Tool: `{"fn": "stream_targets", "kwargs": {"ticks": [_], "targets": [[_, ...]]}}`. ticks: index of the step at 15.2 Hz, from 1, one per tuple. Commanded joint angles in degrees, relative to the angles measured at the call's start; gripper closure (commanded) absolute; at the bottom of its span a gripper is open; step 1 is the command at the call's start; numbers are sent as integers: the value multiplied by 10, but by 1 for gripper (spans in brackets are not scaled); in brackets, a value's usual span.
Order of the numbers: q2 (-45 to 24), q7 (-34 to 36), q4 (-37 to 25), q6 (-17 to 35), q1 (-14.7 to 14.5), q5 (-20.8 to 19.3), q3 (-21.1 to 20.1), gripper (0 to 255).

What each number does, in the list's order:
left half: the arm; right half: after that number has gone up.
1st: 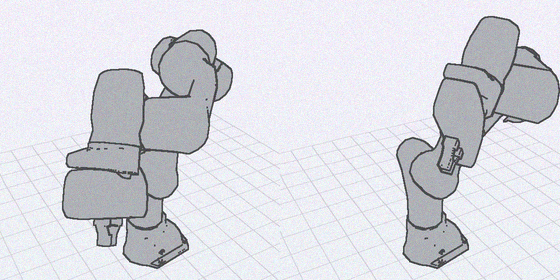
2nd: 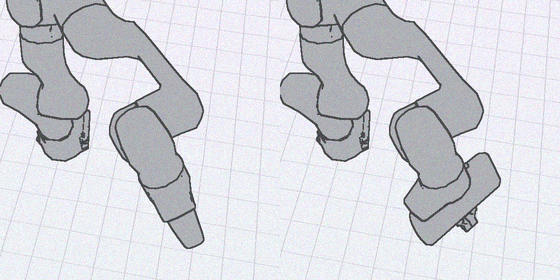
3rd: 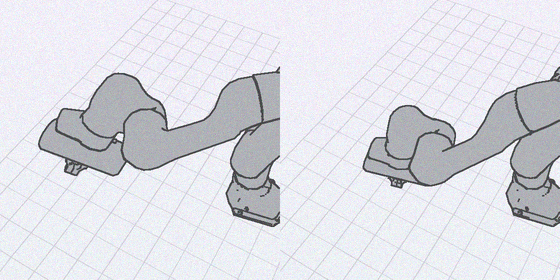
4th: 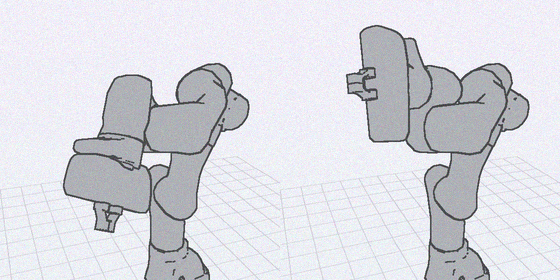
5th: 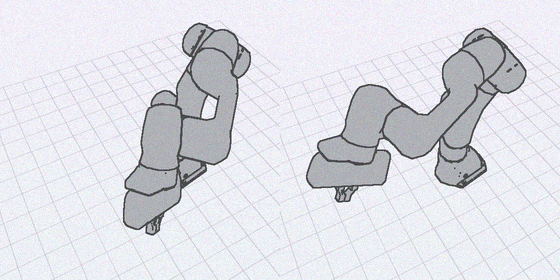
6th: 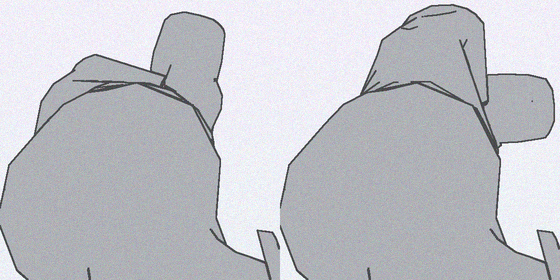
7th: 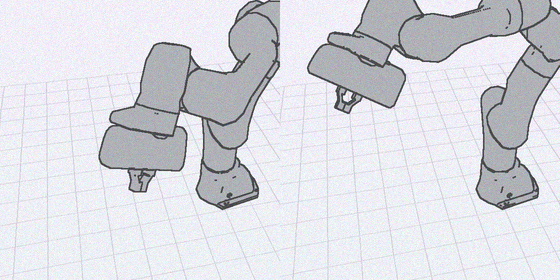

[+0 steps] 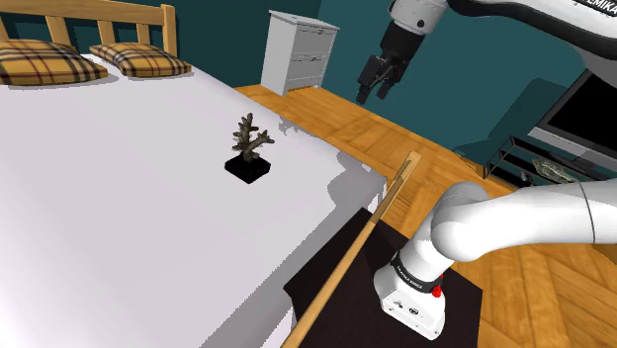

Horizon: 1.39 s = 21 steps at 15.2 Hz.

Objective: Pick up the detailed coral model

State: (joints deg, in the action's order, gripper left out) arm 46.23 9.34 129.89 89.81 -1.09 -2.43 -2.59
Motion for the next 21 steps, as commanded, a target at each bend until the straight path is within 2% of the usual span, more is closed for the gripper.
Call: {"fn": "stream_targets", "kwargs": {"ticks": [1,11,21], "targets": [[0,0,0,0,0,0,0,0],[-172,-69,-2,156,-8,3,43,0],[-382,-146,-83,266,-18,36,72,0]]}}
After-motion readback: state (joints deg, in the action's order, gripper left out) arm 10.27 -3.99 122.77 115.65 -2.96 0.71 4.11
